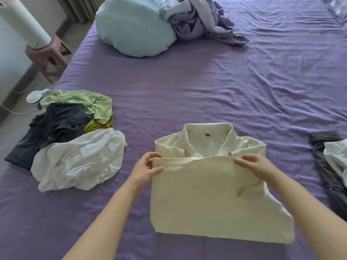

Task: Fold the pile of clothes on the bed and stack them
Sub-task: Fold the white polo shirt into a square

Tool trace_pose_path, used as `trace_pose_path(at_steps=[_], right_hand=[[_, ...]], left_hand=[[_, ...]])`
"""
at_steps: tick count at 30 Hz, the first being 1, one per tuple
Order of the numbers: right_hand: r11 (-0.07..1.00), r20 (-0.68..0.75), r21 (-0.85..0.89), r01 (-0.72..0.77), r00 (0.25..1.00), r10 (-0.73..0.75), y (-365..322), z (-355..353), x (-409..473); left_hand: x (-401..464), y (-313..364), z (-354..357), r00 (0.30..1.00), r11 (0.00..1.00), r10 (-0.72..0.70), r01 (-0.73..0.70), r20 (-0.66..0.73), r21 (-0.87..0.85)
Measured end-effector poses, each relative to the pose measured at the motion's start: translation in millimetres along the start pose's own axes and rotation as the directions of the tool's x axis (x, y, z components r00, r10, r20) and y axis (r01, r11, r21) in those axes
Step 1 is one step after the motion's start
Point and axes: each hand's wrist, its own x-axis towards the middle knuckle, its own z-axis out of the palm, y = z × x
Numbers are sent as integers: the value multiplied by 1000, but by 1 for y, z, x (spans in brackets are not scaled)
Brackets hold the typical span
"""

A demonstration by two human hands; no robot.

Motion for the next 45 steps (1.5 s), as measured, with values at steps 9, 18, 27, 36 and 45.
trace_pose_path(at_steps=[9, 18, 27, 36, 45], right_hand=[[986, 106, 164, -8, 994, -9, -28, -26, 36], [976, -66, 196, 93, 994, -82, -36, -16, 109], [986, -170, 136, 100, 982, -76, -8, -3, 150], [973, -182, 171, 155, 976, -123, -4, -2, 148], [980, -114, 34, 197, 975, -192, -13, -2, 146]], left_hand=[[40, 13, -1, 978, 993, 63, -41, -200, 114], [98, 16, -4, 975, 993, 18, 8, -220, 120], [140, 32, -33, 951, 979, -187, 159, 244, 132], [161, 54, -39, 979, 887, -95, 0, 182, 463], [177, 85, -40, 912, 349, -159, -305, 377, 886]])
